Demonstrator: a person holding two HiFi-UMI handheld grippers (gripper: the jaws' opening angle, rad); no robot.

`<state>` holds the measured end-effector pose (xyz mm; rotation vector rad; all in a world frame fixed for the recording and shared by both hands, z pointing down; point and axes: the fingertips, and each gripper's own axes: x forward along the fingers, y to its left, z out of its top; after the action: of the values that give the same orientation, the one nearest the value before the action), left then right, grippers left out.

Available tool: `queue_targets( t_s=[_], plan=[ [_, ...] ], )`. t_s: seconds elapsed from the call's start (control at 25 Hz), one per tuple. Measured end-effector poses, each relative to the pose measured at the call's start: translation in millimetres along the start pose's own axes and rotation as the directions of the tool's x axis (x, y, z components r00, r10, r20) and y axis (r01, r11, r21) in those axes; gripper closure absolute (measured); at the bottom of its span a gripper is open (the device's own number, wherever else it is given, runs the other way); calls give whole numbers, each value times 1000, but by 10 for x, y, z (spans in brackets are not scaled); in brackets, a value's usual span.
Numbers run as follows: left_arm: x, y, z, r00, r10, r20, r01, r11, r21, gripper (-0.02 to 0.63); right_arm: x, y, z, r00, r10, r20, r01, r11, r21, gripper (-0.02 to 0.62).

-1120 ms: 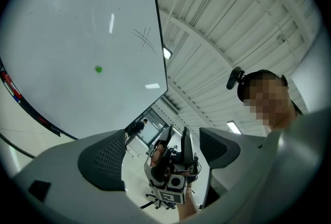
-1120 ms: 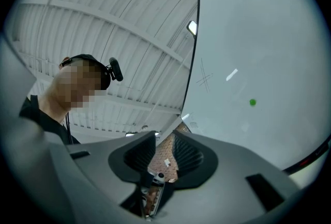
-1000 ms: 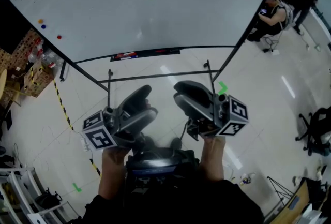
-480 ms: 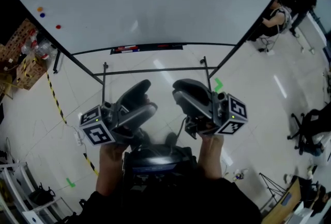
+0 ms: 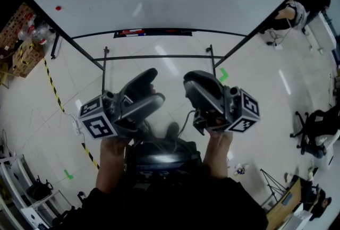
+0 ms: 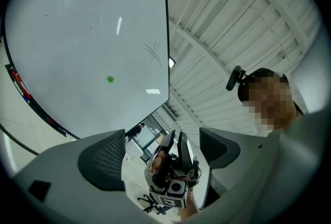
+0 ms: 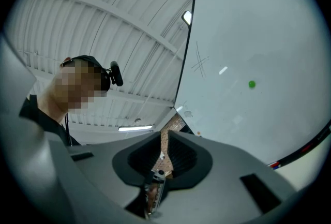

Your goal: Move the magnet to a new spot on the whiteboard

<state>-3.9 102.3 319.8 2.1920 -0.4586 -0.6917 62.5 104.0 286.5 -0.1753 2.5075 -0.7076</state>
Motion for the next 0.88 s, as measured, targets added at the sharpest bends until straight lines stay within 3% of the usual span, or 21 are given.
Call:
queue_targets(
  t_s=[0.88],
  plan=[
    [36,-98,-79,1000,-24,-17,24,1000,-2,164,-1,86,-43,1000,15,-9,-15,1000,-3,534]
  ],
)
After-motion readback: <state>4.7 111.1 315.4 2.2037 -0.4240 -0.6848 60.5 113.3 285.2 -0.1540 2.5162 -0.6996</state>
